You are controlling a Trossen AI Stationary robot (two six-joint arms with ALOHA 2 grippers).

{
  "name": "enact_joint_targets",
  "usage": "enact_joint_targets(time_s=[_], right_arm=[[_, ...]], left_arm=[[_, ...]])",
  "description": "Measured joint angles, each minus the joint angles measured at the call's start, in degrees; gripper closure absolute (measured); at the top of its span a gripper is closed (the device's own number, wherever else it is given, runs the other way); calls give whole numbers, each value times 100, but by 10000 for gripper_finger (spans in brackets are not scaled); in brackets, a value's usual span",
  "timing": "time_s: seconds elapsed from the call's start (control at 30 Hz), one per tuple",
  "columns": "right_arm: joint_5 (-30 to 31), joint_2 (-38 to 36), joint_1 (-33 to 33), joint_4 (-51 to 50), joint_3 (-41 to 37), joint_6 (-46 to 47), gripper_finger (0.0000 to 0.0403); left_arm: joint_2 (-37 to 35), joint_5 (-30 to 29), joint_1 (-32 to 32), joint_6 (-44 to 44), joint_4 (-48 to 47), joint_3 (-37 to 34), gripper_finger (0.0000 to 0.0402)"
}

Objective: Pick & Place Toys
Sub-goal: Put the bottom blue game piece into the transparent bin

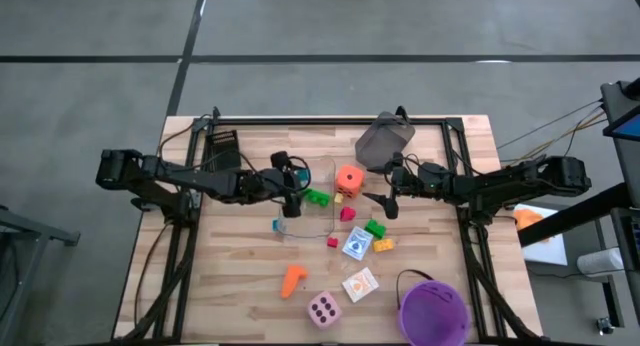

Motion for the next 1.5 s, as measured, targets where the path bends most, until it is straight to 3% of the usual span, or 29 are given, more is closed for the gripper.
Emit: enact_joint_targets(time_s=[0.27, 0.53, 0.67, 0.83, 1.1, 1.33, 1.5], right_arm=[[1, 0, 0, -1, 0, 1, 34], [0, 0, 0, -7, 0, 0, 34], [0, 0, 0, -27, 0, 2, 34], [0, 0, 0, -29, 0, 2, 34], [1, -1, 0, -34, 0, 4, 34], [0, 0, 0, -111, 0, 4, 34], [0, 0, 0, -114, 0, 4, 34]], left_arm=[[0, 2, -52, 257, 133, -3, 190], [-9, 0, -122, 179, -469, 5, 215], [-28, 3, -242, 293, -1512, 209, 188], [-35, -224, -371, 445, -2614, 509, 125], [-69, -614, -435, 1106, -3281, 1077, 44], [-74, -457, -459, 1231, -5250, 1455, 29], [-74, -287, -479, 1278, -5909, 1433, 29]])
